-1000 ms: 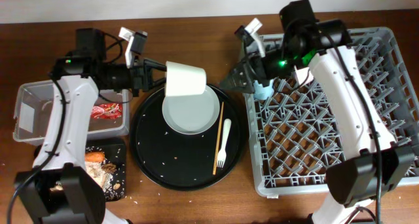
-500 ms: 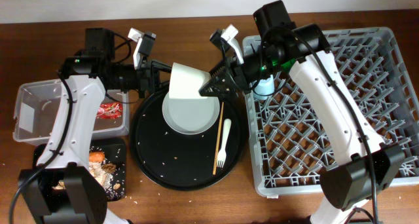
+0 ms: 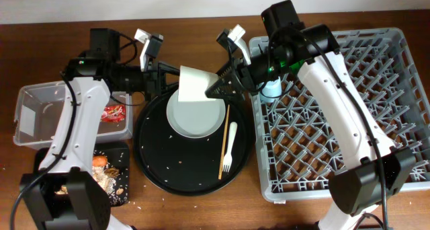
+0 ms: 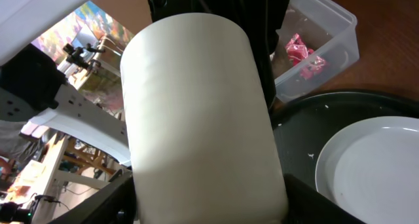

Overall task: Sort waste into correct bins and load items into the dishwasher rack
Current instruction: 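Hand the cream cup from the left gripper to the right gripper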

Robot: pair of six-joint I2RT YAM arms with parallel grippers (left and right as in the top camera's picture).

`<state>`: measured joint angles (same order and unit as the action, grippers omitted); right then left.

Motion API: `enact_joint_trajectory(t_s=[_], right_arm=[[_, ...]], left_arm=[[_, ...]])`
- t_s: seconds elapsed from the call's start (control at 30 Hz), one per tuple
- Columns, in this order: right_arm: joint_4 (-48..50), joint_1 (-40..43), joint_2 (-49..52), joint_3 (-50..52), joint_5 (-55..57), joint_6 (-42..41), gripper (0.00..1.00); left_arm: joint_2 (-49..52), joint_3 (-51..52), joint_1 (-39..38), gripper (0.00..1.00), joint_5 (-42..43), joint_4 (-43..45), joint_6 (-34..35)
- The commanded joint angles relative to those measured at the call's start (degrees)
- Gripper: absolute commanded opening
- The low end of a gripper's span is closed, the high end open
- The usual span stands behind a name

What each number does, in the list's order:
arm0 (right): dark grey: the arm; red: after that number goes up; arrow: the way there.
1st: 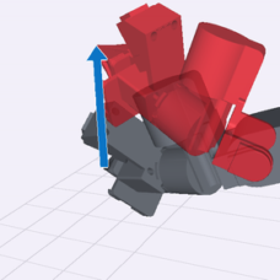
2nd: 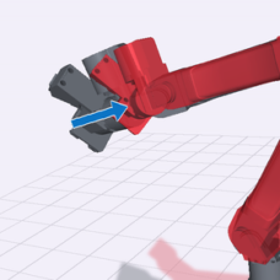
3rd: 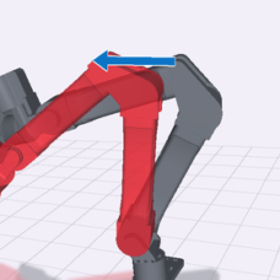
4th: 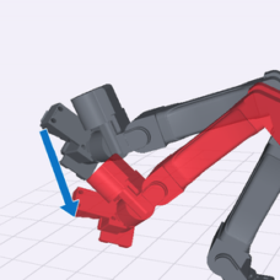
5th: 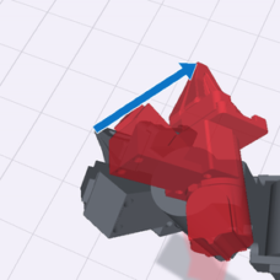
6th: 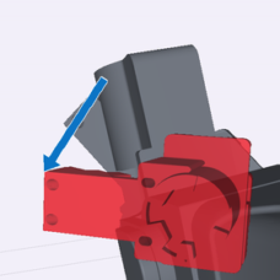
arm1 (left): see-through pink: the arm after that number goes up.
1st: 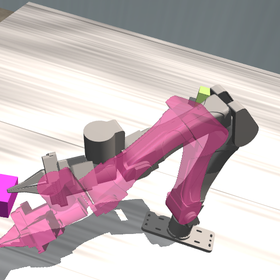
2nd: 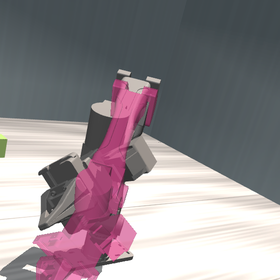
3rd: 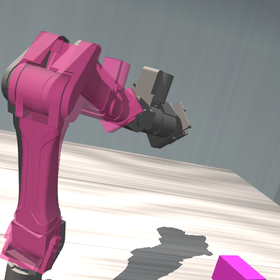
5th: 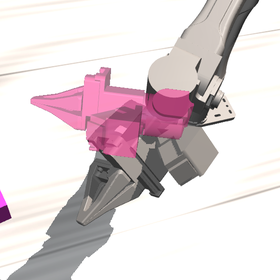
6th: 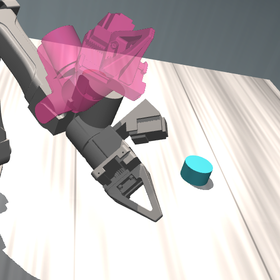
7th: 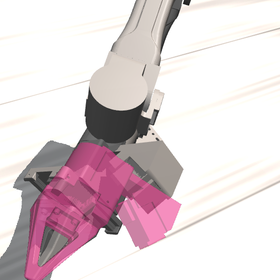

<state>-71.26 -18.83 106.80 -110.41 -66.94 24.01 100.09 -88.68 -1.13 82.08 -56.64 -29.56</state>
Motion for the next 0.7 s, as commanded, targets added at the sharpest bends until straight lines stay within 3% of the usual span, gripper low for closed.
enact_joint_trajectory(t_s=[0.0, 0.2, 0.27, 0.47, 0.5, 0.53, 0.67], right_arm=[[0.83, -1.05, -0.46, -0.39, -3.63, -0.04, 0.69], [1.29, -1.09, -0.46, -0.39, -5.55, -0.02, 0.76], [1.22, -1.09, -0.46, -0.39, -5.53, -0.04, 0.66], [0.57, -1.09, -0.46, -0.39, -5.53, -0.04, 0.55], [0.28, -1.09, -0.46, -0.39, -5.53, -0.04, 0.73], [-0.52, -1.16, -0.46, -0.39, -5.49, -0.02, 0.80], [-3.19, -2.64, -0.46, -0.37, 1.44, -0.04, 0.90]], left_arm=[[0.46, 0.59, -1.62, 0.00, -4.35, 0.33, -0.94], [0.46, 0.59, -1.62, 0.00, -4.37, 0.50, -0.96], [0.46, 0.59, -1.62, 0.00, -4.61, 0.52, -0.96], [0.46, 0.59, -1.62, 0.00, -5.62, 0.52, -0.96], [0.46, 0.59, -1.60, 0.00, -5.62, 0.68, -0.94], [0.46, 0.59, -1.44, 0.00, -5.49, 1.03, -0.94], [0.46, 0.59, -1.16, 0.00, -5.35, 2.71, 0.37]])
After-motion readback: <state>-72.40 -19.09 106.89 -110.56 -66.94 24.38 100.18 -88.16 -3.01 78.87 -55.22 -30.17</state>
